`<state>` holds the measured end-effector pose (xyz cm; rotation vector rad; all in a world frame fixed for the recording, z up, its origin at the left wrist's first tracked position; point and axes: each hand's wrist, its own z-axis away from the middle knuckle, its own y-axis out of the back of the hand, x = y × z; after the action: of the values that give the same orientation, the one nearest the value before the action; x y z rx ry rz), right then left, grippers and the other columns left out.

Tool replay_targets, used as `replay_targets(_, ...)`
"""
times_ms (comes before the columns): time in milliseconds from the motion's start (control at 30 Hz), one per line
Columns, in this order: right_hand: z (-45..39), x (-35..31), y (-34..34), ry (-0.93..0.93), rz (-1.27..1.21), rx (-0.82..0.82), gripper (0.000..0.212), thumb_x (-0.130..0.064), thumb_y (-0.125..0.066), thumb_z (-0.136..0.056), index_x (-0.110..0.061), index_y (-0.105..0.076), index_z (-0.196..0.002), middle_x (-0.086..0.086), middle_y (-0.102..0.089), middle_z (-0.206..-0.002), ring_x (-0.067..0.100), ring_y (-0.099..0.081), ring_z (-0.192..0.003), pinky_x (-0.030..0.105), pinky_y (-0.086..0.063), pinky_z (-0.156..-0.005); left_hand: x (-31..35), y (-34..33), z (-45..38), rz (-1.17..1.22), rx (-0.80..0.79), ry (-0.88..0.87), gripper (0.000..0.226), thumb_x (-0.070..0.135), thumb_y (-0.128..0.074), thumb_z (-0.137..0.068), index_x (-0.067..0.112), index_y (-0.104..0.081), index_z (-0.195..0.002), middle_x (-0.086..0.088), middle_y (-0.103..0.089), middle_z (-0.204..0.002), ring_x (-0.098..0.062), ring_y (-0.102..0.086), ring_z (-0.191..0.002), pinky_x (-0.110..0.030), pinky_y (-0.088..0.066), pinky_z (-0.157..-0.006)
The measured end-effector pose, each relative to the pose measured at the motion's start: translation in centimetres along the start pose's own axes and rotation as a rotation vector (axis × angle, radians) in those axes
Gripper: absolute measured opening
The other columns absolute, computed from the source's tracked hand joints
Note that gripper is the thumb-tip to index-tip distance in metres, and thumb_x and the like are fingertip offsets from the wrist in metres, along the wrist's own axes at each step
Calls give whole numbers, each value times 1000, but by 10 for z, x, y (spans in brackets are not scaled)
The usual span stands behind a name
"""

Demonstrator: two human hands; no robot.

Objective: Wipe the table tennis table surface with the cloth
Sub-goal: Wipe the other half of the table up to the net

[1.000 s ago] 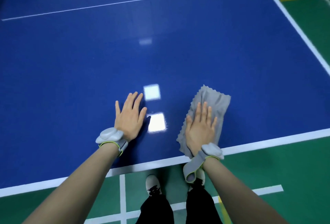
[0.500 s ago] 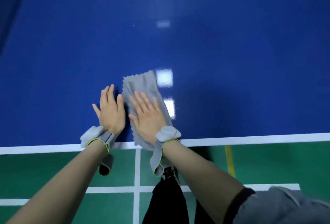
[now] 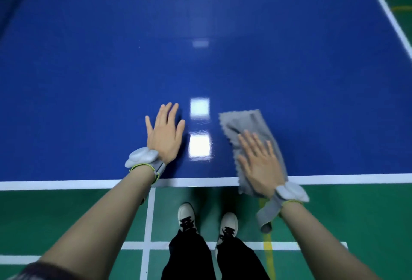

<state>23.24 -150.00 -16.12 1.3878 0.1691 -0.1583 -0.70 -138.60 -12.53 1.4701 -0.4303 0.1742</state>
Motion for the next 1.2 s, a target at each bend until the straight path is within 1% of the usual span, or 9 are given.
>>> replay_targets(133,2,78,21,-215,-36,76,68,-51,1,-89,-25,-12,-150,-8,-6,-157,14,-5,-145,42,-2,-115,34,-14,10,-30,-54,-31,50,35,-26,-99,21,-22,-146,3,-20,-154,-13,-7,-144,-48,4,-114)
replay_targets(267,3,130,31,-426,-45,140,64,-47,-1,-93,-22,-11,-151,-5,-7,-158,16,-4,-146,45,-4,-116,65,-25,16,-55,-107,-88,50,36,-25,-99,22,-20,-147,4,-18,-155,-11,-5,-144,-46,5,-115)
replay_targets(367,8,130,26,-489,-48,161,58,-43,-5,-98,-21,-9,-151,-3,-7,-158,18,-5,-146,46,-5,-116,76,-33,19,-62,-146,-126,52,40,-21,-98,22,-20,-147,4,-18,-155,-11,-5,-144,-46,6,-114)
replay_targets(433,14,120,22,-562,-90,193,61,-45,-6,-96,-19,-13,-151,-1,-11,-158,20,-7,-146,46,-4,-115,78,-36,17,-76,-161,-148,57,44,-15,-94,22,-20,-147,4,-18,-155,-11,-5,-144,-46,6,-114)
replay_targets(533,21,102,16,-652,-116,232,65,-46,-6,-94,-15,-18,-150,4,-16,-157,24,-13,-145,48,-7,-114,76,-37,11,-76,-164,-158,52,40,-19,-98,22,-19,-147,4,-17,-155,-11,-4,-144,-45,7,-114)
replay_targets(667,17,58,6,-707,-113,244,63,-44,-11,-96,-13,-19,-150,8,-17,-157,27,-15,-144,49,-8,-114,58,-29,3,-48,-159,-162,50,37,-24,-99,21,-19,-147,3,-18,-155,-11,-5,-144,-46,6,-114)
replay_targets(833,-8,-40,-12,-589,-117,203,68,-48,0,-93,-14,-10,-151,4,-7,-158,22,-5,-146,41,5,-114,0,-6,-8,-51,-156,-154,50,36,-24,-99,21,-20,-147,3,-18,-155,-11,-4,-144,-45,6,-114)
replay_targets(1033,-56,-185,-36,-457,-86,186,62,-45,-18,-97,-10,-28,-147,9,-26,-153,25,-26,-141,42,-3,-112,-120,36,-29,-59,-152,-139,49,35,-26,-99,22,-21,-146,4,-20,-154,-11,-6,-144,-47,4,-114)
replay_targets(1200,-123,-265,-43,-389,-117,172,67,-49,-6,-94,-13,-13,-150,6,-10,-158,22,-8,-145,39,9,-112,-215,79,-35,-63,-90,-68,49,34,-26,-99,21,-22,-146,3,-20,-154,-12,-7,-144,-47,5,-114)
